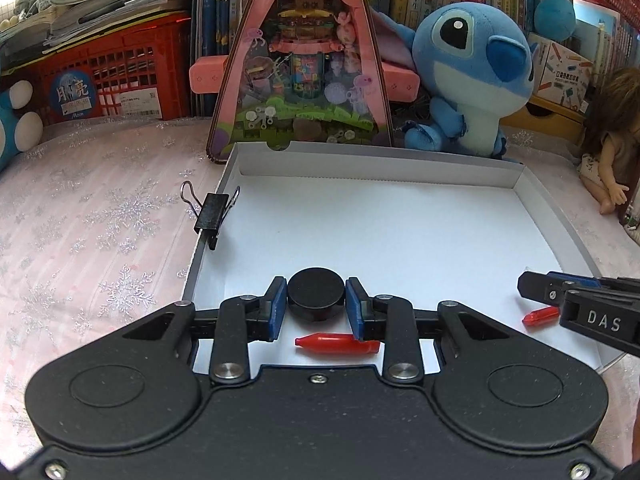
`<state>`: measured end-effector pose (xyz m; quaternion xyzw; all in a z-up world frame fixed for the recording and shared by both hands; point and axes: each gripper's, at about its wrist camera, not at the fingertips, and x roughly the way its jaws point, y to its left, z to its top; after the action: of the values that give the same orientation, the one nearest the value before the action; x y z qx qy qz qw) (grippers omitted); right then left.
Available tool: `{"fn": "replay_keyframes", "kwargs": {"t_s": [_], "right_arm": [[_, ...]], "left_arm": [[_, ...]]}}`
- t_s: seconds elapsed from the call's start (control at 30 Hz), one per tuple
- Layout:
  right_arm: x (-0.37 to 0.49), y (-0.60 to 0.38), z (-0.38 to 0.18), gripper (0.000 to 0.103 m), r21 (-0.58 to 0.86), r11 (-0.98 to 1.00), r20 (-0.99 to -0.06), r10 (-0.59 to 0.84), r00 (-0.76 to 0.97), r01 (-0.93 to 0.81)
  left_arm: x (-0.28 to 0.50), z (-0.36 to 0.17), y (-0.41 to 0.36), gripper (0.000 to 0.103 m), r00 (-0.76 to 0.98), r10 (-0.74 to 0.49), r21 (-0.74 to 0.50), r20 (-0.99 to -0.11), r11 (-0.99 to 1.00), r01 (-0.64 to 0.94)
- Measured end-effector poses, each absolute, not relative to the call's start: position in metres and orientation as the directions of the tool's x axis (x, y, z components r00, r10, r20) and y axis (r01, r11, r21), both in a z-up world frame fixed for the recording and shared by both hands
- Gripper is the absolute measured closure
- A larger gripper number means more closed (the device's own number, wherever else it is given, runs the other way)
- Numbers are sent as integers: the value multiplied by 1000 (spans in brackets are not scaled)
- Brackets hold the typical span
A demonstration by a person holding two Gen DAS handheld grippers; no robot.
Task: Organize rigid objects
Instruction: 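Carry the black disc and clear cup in both tools over the tray, then open both tools to release the disc and cup into the tray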
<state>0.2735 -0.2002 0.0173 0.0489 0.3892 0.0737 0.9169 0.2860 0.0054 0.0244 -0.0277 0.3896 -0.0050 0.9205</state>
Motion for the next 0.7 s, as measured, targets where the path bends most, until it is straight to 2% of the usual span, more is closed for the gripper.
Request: {"fn": "replay_keyframes", "kwargs": {"t_s": [0.13, 0.17, 0.23, 0.27, 0.33, 0.5, 0.57, 0.7], "right_arm": [[274, -200, 18, 70, 151, 984, -704, 174, 689, -95], [273, -201, 18, 65, 155, 984, -701, 176, 692, -93], [271, -203, 20, 62, 170, 982, -691, 180, 700, -84], [268, -205, 21, 50, 179, 980, -685, 185, 705, -84], [263, -206, 26, 47, 187, 978, -670, 195, 716, -92], [241, -209, 43, 42, 163, 979, -624, 198, 756, -121], [229, -210, 51, 39, 141, 981, -601, 194, 775, -137], [197, -213, 64, 31, 112, 976, -549, 216, 807, -186]], "left_arm": [[286, 22, 3, 73, 703, -22, -43, -711, 999, -12], [285, 21, 2, 73, 705, -21, -38, -709, 999, -9], [283, 23, 1, 72, 713, -26, -40, -701, 999, -4], [281, 25, 1, 67, 722, -27, -42, -691, 999, -2], [276, 30, 1, 56, 735, -29, -36, -678, 999, 6], [255, 48, 4, 39, 759, -38, -32, -650, 999, 23], [243, 56, 6, 30, 776, -50, -37, -629, 999, 35], [213, 68, 14, 26, 802, -88, -70, -591, 996, 57]]}}
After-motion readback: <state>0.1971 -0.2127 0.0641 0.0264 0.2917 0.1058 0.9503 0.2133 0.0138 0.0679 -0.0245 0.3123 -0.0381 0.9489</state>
